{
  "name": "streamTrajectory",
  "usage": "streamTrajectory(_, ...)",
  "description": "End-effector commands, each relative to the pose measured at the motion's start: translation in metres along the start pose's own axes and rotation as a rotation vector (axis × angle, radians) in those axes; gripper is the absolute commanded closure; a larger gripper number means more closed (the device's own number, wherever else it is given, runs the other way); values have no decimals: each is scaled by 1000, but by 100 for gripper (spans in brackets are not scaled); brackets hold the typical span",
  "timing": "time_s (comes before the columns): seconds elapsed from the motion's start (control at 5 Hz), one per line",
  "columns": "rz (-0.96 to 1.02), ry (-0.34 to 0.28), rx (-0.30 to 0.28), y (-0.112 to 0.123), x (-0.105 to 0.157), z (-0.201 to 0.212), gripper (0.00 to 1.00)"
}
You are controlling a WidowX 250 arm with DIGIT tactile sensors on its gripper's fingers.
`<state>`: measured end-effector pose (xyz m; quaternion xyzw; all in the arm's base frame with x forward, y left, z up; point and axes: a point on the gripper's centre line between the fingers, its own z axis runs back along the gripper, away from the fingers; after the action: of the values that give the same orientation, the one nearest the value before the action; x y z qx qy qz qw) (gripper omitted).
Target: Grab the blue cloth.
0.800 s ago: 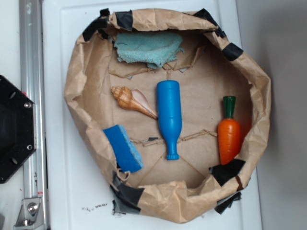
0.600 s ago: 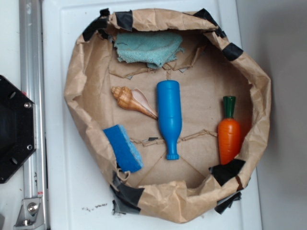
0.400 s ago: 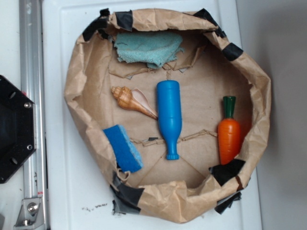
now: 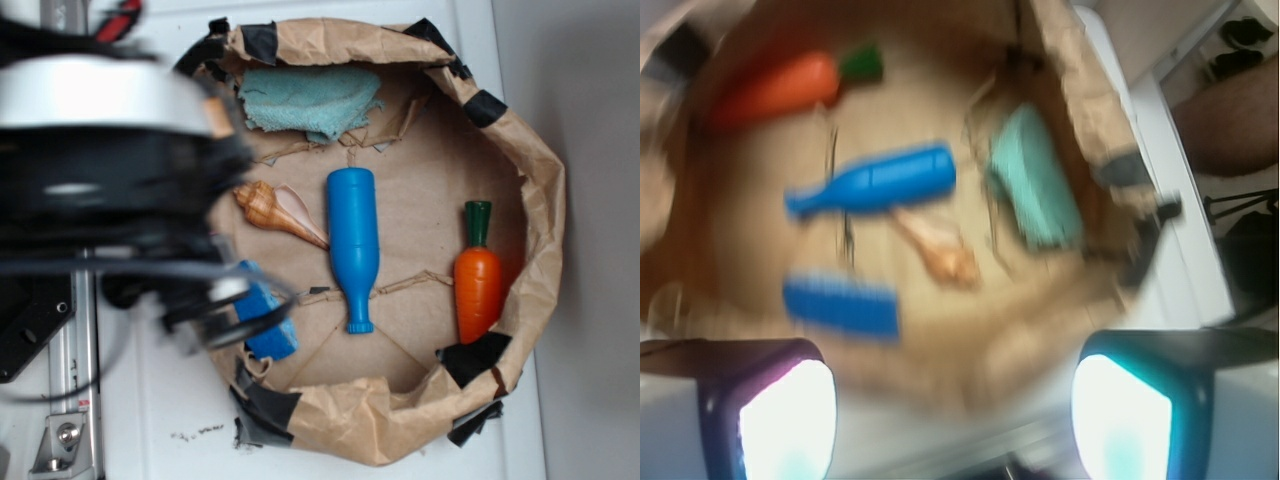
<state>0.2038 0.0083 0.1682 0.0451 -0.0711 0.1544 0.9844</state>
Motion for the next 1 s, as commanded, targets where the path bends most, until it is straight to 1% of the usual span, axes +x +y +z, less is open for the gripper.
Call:
streamTrajectory(0.0, 459, -21, 27, 34, 30, -62, 0)
streamTrajectory(0.2, 565, 38, 17, 41, 36, -103, 0)
streamTrajectory(0.4, 659, 92, 66, 40, 33, -124, 0)
streamTrajectory(0.6, 706, 56, 114, 54, 36, -130, 0)
streamTrajectory(0.8, 722, -35, 136, 70, 37, -117, 0)
